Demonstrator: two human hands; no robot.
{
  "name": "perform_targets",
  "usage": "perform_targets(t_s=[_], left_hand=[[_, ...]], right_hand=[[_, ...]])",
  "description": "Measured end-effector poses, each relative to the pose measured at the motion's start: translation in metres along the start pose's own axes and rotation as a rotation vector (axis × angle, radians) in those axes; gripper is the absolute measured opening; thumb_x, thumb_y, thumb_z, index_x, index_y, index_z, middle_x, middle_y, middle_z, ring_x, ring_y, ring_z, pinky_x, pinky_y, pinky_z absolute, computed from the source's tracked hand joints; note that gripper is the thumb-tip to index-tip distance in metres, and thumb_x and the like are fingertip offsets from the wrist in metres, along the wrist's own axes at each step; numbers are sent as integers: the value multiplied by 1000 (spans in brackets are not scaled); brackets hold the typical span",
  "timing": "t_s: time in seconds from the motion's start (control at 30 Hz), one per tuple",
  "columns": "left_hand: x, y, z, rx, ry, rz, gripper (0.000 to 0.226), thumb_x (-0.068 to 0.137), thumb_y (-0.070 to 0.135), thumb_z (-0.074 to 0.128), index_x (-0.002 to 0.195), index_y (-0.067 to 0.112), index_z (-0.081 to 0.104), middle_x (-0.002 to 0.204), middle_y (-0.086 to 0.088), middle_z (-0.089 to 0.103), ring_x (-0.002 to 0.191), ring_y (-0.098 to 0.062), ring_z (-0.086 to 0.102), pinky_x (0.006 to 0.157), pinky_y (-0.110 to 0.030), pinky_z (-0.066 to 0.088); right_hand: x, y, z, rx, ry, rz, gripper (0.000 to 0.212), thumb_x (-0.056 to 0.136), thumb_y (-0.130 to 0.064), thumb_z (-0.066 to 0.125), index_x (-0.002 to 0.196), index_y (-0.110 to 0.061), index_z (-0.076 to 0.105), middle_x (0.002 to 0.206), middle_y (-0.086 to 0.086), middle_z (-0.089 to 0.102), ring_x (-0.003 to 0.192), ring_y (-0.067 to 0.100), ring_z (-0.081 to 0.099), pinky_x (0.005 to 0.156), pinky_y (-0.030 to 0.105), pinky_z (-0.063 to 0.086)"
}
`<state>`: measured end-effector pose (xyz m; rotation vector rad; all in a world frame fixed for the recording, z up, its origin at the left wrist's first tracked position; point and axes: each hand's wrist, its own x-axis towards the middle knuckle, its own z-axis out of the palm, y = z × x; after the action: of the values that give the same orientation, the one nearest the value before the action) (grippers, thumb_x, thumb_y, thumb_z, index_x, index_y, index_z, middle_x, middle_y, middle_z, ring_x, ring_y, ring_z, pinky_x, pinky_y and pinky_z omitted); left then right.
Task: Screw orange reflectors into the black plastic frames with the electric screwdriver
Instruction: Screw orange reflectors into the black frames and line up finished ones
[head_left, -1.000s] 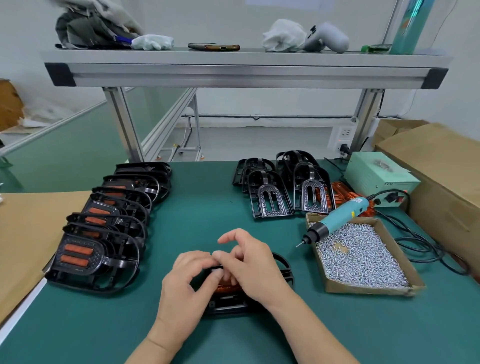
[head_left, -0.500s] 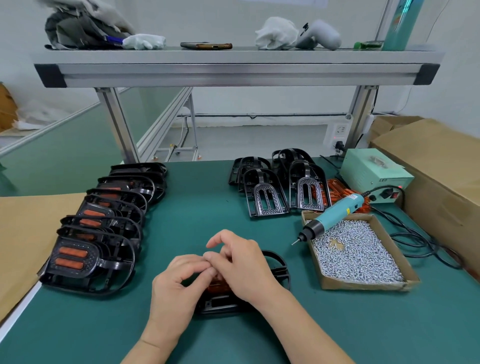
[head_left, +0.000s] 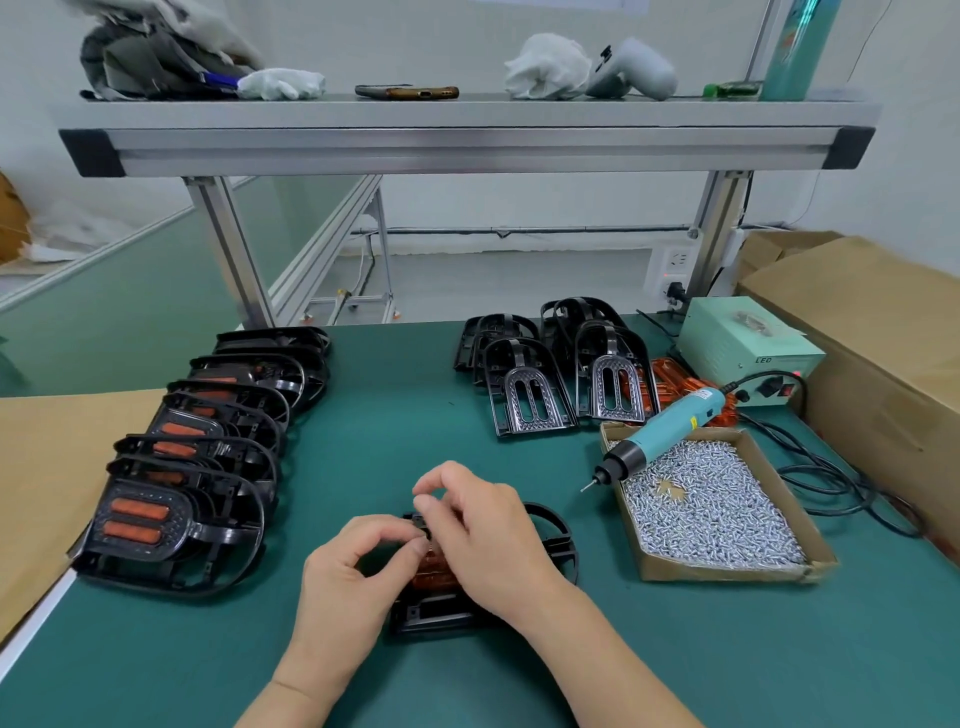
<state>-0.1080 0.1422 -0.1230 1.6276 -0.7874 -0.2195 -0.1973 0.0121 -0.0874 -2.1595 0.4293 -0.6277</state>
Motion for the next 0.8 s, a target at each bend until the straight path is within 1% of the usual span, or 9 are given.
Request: perform_targets(t_s=[0.07, 0.13, 0.27, 0.4, 0.5, 0.57, 0.67, 0.73, 0.8], left_hand=[[0, -2, 1, -21, 1, -18, 15, 70, 39, 74, 79, 28, 76, 90, 1, 74, 86, -14, 69, 81, -24, 53], [0, -2, 1, -30, -16, -26, 19, 69, 40, 72, 79, 24, 75, 87, -1, 72, 84, -15, 67, 79, -26, 53], [-2, 0, 1, -24, -25, -15, 18, 72, 35, 67, 78, 18, 68, 80, -5, 66, 78, -24, 61, 73, -35, 50], [-2, 1, 2, -1, -15, -3, 14, 83, 21, 67, 71, 15, 63, 73, -9, 61, 74, -29, 56, 71, -35, 46], [-2, 0, 2, 24, 13, -11, 26, 90, 7, 71, 67, 18, 65, 75, -7, 64, 74, -18, 58, 70, -21, 45], [-2, 1, 3, 40, 35, -7, 28, 89, 4, 71, 67, 22, 68, 78, 0, 67, 79, -13, 61, 73, -17, 45], [0, 1, 2, 83, 50, 37, 28, 88, 2, 71, 72, 26, 69, 81, 8, 69, 88, -14, 62, 80, -18, 45], [1, 1, 2, 97, 48, 47, 28, 87, 4, 72, 75, 30, 70, 83, 10, 69, 91, -15, 63, 82, -19, 45], [1, 1, 2, 98, 45, 36, 30, 86, 5, 74, 78, 34, 72, 86, 11, 70, 93, -14, 64, 84, -19, 46]], right_hand=[[1, -1, -13, -5, 198, -6, 6, 97, -31, 60, 100, -27, 63, 65, -11, 60, 63, 5, 53, 67, 24, 44], [4, 3, -35, 0, 383, 41, 5, 95, -29, 65, 99, -27, 64, 74, -10, 62, 69, 5, 57, 70, 23, 47], [8, 28, -87, -166, 604, 208, 22, 92, -38, 67, 105, -25, 56, 95, -7, 54, 81, 14, 55, 77, 35, 47], [3, 59, -117, -225, 617, 448, 43, 89, -46, 68, 115, -16, 53, 109, 2, 47, 96, 24, 52, 82, 38, 42], [0, 73, -120, -201, 617, 517, 46, 87, -41, 73, 117, -13, 52, 116, 8, 44, 96, 22, 46, 81, 36, 38], [1, 81, -121, -161, 650, 549, 53, 86, -39, 75, 122, -8, 51, 121, 12, 46, 95, 21, 43, 80, 34, 37], [4, 91, -121, -5, 677, 591, 65, 87, -41, 73, 130, -2, 43, 117, 19, 60, 97, 32, 59, 81, 38, 47], [6, 93, -121, 141, 666, 640, 62, 90, -41, 70, 130, -10, 35, 106, 17, 67, 79, 30, 67, 70, 40, 53], [10, 94, -122, 275, 677, 663, 56, 89, -39, 71, 124, -16, 33, 99, 17, 68, 55, 22, 61, 52, 35, 49]])
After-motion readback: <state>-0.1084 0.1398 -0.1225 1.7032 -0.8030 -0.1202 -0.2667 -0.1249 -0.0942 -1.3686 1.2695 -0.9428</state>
